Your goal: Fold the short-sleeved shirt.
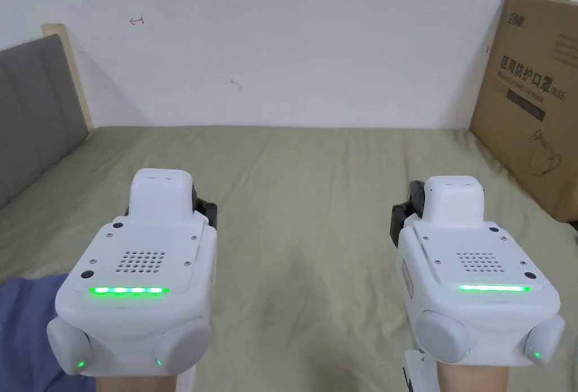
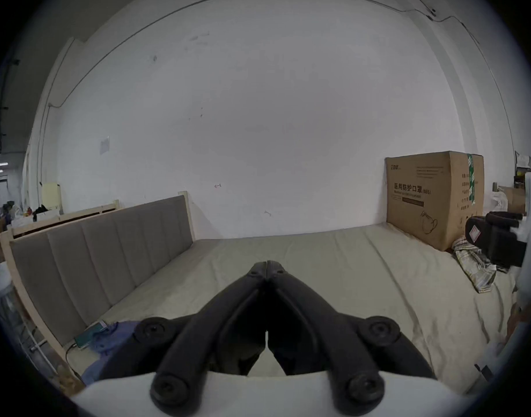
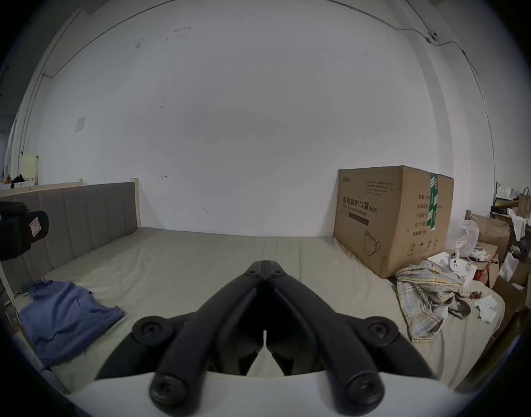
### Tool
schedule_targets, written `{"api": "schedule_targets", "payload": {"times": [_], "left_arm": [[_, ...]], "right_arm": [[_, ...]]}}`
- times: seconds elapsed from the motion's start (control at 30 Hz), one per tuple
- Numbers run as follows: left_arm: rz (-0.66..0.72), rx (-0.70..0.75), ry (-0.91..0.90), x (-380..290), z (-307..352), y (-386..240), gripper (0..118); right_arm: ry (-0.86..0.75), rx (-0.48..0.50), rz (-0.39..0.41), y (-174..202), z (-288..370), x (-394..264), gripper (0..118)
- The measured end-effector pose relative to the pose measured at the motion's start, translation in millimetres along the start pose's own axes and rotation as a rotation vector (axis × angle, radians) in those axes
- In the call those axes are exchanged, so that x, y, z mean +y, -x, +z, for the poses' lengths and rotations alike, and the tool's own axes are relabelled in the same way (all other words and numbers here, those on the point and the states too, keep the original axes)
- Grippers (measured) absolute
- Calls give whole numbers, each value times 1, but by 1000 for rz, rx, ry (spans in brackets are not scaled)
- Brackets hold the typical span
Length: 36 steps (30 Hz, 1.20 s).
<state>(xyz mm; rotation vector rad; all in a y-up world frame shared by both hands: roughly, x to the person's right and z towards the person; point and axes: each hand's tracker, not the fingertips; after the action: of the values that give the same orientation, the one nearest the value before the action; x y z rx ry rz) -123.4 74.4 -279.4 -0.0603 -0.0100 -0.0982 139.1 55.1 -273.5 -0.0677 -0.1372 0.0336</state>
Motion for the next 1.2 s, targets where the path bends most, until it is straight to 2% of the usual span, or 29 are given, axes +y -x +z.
{"api": "schedule_targets", "payload": {"times": [0.17,0.23,0.6,0.77,0.93,1.13,1.2], "left_arm": [[30,8,30,2,3,20,0],[25,47,32,3,9,34,0],[13,344,84,3,59,139,0],[45,412,139,-9,70,172,0],[88,425,229,-29,59,191,0],[147,261,546,-81,-8,212,0],[158,253,645,-112,-38,219,0]], "right_arm": [[7,50,-21,12,-5,4,0],[6,101,-22,26,-9,7,0],[47,436,-22,150,-22,7,0],[89,536,-2,192,-17,-1,0],[123,566,23,212,-18,-10,0],[184,584,32,222,-30,-24,0],[215,587,47,224,-34,-32,0]]}}
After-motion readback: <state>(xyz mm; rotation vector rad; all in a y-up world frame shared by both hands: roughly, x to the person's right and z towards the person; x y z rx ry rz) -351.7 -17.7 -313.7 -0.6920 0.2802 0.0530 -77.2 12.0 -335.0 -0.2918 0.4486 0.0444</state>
